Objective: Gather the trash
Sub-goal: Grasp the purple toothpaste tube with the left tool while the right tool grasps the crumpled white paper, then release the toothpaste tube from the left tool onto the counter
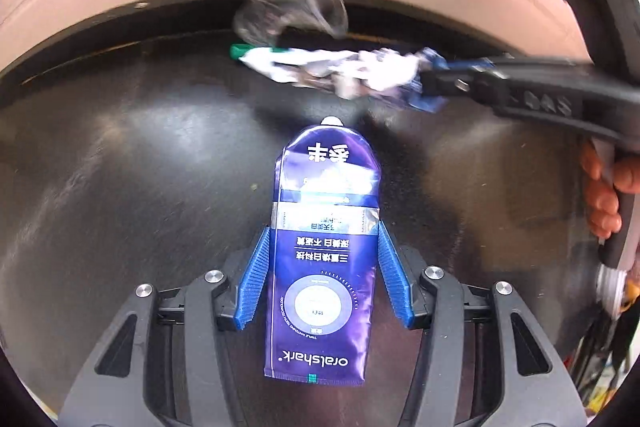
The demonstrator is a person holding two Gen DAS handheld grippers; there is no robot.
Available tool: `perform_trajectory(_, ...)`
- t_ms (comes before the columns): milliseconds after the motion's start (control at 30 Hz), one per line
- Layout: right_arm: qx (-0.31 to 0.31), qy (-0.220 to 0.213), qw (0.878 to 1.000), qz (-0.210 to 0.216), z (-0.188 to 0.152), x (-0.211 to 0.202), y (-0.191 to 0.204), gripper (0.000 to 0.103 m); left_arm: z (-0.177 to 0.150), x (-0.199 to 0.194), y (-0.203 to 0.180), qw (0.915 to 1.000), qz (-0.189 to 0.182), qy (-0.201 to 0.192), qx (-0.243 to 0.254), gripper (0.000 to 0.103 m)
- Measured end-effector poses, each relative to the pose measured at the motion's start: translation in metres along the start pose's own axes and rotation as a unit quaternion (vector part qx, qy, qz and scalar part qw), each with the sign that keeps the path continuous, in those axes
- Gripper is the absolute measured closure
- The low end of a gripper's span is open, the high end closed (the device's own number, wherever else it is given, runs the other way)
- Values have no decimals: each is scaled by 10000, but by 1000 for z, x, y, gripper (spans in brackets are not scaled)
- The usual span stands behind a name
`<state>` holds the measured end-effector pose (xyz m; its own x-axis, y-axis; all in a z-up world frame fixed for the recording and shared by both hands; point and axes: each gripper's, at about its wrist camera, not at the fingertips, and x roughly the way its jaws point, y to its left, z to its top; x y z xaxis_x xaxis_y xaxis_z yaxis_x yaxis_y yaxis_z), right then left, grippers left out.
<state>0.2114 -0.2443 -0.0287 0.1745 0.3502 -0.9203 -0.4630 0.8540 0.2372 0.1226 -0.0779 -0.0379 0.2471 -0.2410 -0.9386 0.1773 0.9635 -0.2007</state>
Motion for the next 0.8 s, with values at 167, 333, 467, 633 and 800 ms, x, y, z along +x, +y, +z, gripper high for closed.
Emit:
perform_trajectory(167, -64, -216, 9996, 145, -9, -51, 16, 92, -13, -49, 13, 9979, 220, -346, -495, 51)
perform_trajectory(333, -381, -428, 9979, 301, -24, -96, 40, 92, -47, -101, 39, 9893, 470, -729, -1174, 51)
perform_trajectory(467, -932, -530, 9934, 411, -42, -110, 68, 92, -95, -133, 68, 9761, 773, -957, -1793, 51)
perform_trajectory(633, -1265, -365, 9890, 680, -72, -101, 93, 92, -155, -153, 96, 9589, 937, -1096, -2445, 51)
perform_trajectory(800, -1544, -193, 9849, 758, -72, -73, 121, 92, -204, -162, 115, 9476, 983, -1021, -2861, 53)
